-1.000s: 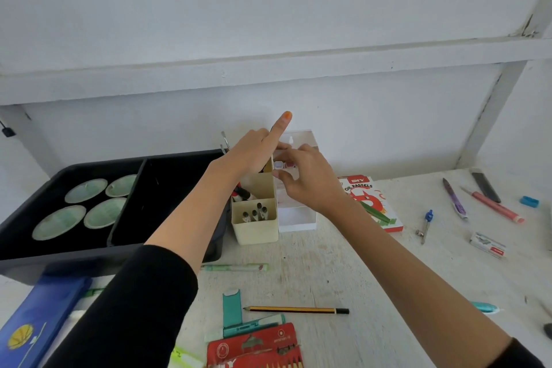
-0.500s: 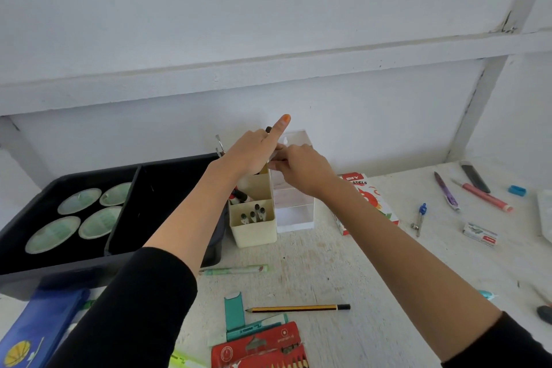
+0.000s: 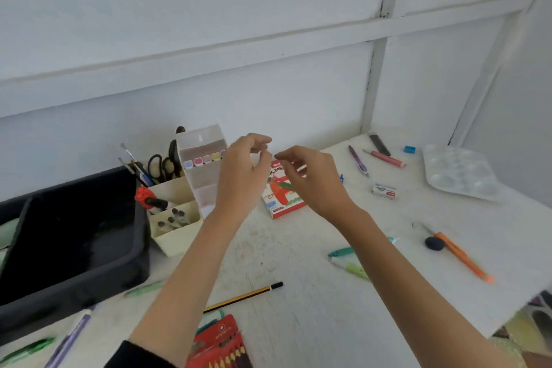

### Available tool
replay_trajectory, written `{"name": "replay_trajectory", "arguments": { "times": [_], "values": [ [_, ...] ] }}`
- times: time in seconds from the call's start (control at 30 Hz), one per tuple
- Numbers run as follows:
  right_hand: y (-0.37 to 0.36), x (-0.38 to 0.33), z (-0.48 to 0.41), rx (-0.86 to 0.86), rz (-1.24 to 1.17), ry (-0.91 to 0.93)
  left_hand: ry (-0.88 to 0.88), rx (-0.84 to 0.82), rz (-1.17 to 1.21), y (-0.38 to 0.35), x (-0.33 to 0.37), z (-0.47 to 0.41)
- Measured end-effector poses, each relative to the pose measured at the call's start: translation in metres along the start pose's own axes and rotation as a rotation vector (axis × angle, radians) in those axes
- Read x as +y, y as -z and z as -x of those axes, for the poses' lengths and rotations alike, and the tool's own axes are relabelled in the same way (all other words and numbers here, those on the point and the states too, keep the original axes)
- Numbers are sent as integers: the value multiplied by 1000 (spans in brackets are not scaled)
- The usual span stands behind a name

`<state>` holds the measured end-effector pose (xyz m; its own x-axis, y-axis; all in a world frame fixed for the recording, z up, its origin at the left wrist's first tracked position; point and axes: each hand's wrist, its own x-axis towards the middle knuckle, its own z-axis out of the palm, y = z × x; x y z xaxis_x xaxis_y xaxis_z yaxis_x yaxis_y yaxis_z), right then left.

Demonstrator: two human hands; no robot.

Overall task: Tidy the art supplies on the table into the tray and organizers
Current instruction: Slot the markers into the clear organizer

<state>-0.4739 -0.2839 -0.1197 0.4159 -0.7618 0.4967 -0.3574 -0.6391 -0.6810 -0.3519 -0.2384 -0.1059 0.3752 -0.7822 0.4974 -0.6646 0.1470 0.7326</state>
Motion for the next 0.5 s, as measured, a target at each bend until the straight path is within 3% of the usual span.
{"name": "replay_trajectory", "arguments": {
  "times": [0.23,0.37,0.5],
  "values": [
    [79,94,88,159,324,-455,32,-276,163,-95,20,35],
    [112,137,143,54,740,-801,66,-418,194,-143,31,49],
    [122,158,167,19,912,-859,94,-494,210,-185,42,58]
  ]
}}
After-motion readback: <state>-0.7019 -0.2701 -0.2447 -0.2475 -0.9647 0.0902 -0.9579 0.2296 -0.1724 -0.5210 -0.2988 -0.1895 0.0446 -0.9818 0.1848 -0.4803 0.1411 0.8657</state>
